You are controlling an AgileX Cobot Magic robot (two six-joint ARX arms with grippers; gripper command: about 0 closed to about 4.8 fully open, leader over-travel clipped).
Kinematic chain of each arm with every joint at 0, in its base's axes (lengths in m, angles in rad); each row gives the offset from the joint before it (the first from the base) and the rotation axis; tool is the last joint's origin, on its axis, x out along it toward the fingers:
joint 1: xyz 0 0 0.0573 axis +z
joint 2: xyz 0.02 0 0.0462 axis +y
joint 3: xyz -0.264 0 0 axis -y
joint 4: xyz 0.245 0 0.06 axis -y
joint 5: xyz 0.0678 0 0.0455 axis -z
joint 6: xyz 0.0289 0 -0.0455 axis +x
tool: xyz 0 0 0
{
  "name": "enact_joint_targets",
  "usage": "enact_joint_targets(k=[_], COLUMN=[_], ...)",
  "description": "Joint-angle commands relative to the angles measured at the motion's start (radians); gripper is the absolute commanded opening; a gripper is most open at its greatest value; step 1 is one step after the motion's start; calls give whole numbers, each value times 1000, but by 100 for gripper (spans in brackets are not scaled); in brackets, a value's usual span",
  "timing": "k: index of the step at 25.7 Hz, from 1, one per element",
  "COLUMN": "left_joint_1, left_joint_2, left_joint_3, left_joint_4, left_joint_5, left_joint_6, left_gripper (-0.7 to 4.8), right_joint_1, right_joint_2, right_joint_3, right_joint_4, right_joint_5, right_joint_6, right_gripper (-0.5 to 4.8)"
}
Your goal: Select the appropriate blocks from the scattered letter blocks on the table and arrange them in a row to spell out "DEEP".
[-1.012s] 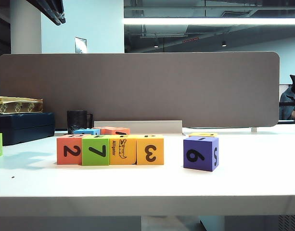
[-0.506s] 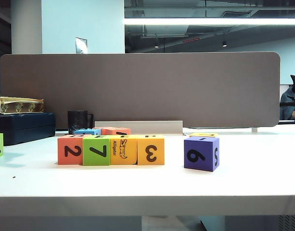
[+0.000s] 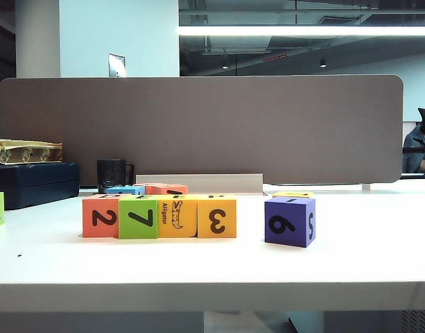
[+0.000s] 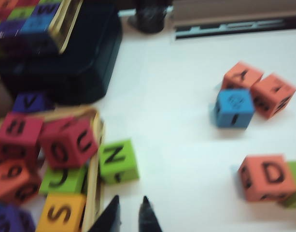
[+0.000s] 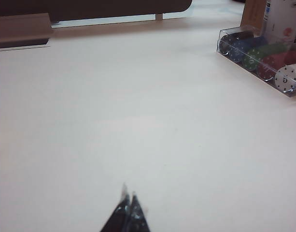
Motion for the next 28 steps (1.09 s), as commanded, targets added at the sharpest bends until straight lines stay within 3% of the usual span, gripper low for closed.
enact_joint_targets(k=[1, 11, 21, 28], left_joint_1=[26, 64, 65, 65], left_joint_2=[-103, -486, -708, -755], left_joint_3=[-127, -566, -775, -780], left_joint_4=[60, 207, 228, 232], left_joint_5=[0, 0, 0, -3], left_joint_6=[-3, -35, -91, -86], left_gripper=[49, 49, 49, 49], right_joint_1=[0, 0, 1, 1], right_joint_2=[-11, -11, -11, -11], right_joint_3=[-2, -2, -2, -2], right_joint_4=[6, 6, 6, 5], right_joint_5=[-2, -2, -2, -2], right_joint_6=[1, 1, 1, 1], right_gripper=[-1, -1, -1, -1])
